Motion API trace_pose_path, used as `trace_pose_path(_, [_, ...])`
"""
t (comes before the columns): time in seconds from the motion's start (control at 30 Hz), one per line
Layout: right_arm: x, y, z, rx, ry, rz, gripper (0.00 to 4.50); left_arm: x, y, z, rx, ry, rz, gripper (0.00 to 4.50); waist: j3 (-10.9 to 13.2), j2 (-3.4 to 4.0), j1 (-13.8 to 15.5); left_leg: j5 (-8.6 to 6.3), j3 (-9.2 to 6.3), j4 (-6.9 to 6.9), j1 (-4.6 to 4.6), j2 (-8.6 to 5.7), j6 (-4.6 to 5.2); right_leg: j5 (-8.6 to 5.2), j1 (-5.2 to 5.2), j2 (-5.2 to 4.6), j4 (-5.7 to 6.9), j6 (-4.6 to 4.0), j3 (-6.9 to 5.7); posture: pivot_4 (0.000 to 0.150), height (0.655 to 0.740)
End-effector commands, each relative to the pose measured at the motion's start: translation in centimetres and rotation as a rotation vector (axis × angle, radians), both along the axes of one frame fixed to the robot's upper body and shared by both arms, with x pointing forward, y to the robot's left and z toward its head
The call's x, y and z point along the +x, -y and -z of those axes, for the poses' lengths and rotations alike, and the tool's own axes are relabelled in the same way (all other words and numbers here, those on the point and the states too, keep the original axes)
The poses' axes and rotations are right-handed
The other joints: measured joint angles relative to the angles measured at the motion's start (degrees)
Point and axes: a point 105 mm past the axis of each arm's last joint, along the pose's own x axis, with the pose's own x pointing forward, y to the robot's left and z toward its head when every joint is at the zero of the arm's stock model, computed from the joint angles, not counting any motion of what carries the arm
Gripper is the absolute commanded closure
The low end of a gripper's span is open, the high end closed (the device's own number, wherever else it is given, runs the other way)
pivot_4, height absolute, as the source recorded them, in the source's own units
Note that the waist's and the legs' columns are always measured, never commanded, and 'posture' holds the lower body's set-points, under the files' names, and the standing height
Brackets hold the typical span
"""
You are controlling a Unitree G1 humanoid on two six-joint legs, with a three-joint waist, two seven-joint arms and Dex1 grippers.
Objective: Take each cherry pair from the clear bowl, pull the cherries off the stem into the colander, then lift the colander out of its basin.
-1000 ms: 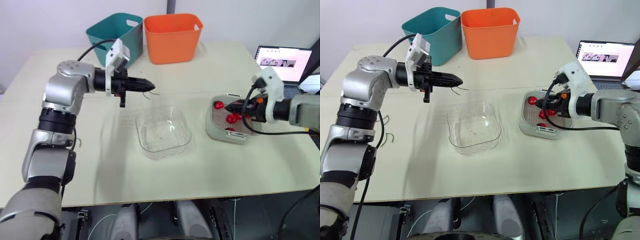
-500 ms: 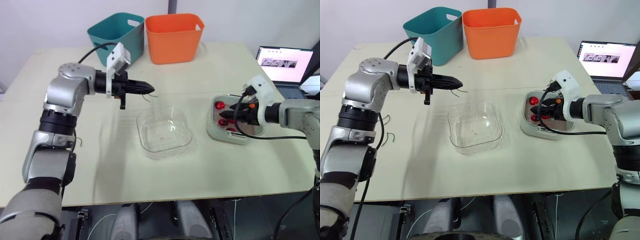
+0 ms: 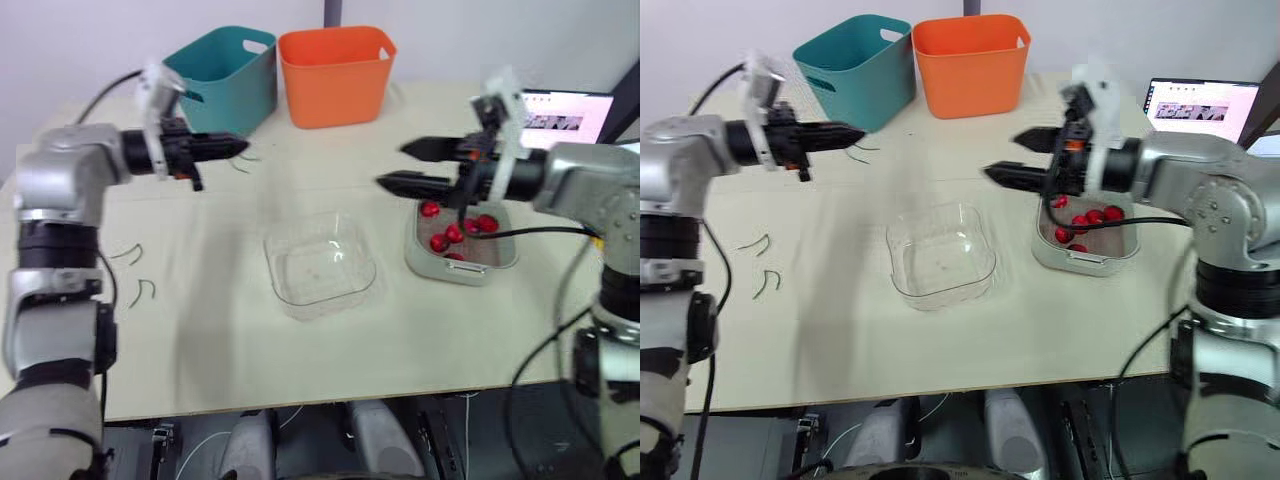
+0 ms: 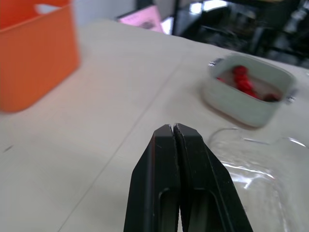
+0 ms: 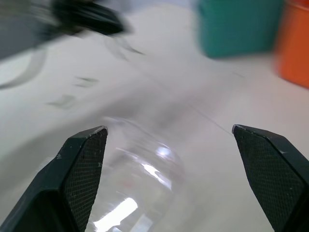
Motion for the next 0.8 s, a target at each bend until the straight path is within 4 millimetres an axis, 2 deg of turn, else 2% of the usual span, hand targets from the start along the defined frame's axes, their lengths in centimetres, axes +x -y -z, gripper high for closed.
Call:
trace_pose_path(0.03, [-2.6, -3.7, -0.3, 0.008, 0.014, -0.183, 0.04, -1.2, -3.8, 0.4, -0.082, -0.065, -0.149, 4.50, 0.0, -0.01, 0.1, 0.00, 0.00, 0.02, -0.02, -0.01, 0.00, 0.02, 0.01, -0.03, 0.00, -0.02, 0.00, 0.150, 0.7400])
trace_pose_path(0.13, [-4.3, -7.1, 0.1, 0.031, -0.030, -0.345, 0.04, -3.3, -7.0, 2.9, -0.138, -0.181, -0.271, 4.50, 0.0, -0.01, 0.0, 0.00, 0.00, 0.02, -0.05, 0.00, 0.00, 0.10, -0.02, -0.05, -0.01, -0.17, -0.02, 0.150, 0.7400])
trace_pose_path(0.2, [-4.7, -8.0, 0.4, 0.029, -0.046, -0.384, 0.04, -4.2, -7.8, 3.9, -0.163, -0.221, -0.317, 4.50, 0.0, -0.03, 0.3, 0.00, -0.03, 0.02, -0.07, 0.03, 0.00, 0.11, -0.03, -0.04, -0.01, -0.18, -0.07, 0.150, 0.7400])
trace_pose_path(0.3, [-5.2, -9.2, 2.1, -0.028, -0.044, -0.424, 0.04, -6.0, -10.0, 6.4, -0.178, -0.285, -0.427, 4.50, -0.1, -0.11, 1.4, 0.00, -0.08, 0.06, -0.09, 0.02, -0.01, 0.11, 0.04, -0.12, -0.08, -0.19, -0.18, 0.150, 0.7400])
trace_pose_path(0.37, [-5.3, -9.4, 2.6, -0.044, -0.048, -0.433, 0.04, -7.0, -11.1, 7.4, -0.200, -0.306, -0.483, 4.50, -0.1, -0.11, 1.5, 0.00, -0.01, 0.04, -0.04, 0.01, -0.02, 0.09, 0.07, -0.17, -0.13, -0.24, -0.16, 0.150, 0.7400])
trace_pose_path(0.47, [-4.9, -9.3, 3.1, -0.059, -0.054, -0.428, 0.04, -7.9, -11.6, 8.4, -0.216, -0.326, -0.518, 4.50, -0.1, -0.13, 2.1, 0.01, -0.05, 0.06, -0.07, 0.01, -0.02, 0.01, 0.04, -0.16, -0.12, -0.39, -0.22, 0.150, 0.7400])
trace_pose_path(0.67, [-4.2, -9.1, 3.5, -0.071, -0.061, -0.408, 0.04, -7.5, -11.9, 10.0, -0.246, -0.346, -0.559, 4.50, -0.1, -0.17, 2.3, 0.01, -0.03, 0.06, -0.04, 0.01, -0.03, 0.01, 0.07, -0.15, -0.14, -0.42, -0.21, 0.150, 0.7400])
trace_pose_path(0.8, [-3.8, -8.8, 3.7, -0.081, -0.061, -0.390, 0.00, -7.1, -12.4, 10.4, -0.250, -0.338, -0.584, 3.57, -0.1, -0.18, 2.0, 0.01, -0.03, 0.03, -0.04, 0.02, -0.03, 0.02, 0.05, -0.13, -0.13, -0.41, -0.21, 0.150, 0.7400])
